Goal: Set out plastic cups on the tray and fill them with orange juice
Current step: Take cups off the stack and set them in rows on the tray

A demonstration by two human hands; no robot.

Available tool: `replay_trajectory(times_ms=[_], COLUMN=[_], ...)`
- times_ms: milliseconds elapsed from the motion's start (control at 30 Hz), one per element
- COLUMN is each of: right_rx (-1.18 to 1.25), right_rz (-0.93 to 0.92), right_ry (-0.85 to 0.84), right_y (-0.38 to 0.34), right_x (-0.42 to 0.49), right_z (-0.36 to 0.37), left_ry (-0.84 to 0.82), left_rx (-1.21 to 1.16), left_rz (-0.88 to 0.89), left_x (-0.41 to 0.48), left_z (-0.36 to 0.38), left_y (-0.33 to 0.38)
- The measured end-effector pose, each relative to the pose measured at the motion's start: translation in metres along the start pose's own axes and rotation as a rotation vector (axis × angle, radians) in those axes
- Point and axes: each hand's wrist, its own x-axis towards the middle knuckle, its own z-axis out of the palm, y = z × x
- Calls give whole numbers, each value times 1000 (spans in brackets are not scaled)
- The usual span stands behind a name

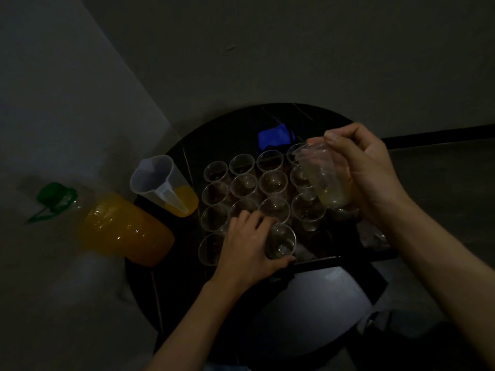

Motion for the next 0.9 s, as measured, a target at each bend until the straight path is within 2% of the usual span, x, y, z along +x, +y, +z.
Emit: replay_trajectory(times_ms=[900], right_rx=[8], right_rz=[11], right_ry=[-1], right_y=[0], right_x=[0], right_z=[0], left_ry=[4], left_rx=[18], left_rz=[15], left_x=[-1], left_z=[3], left_y=[0])
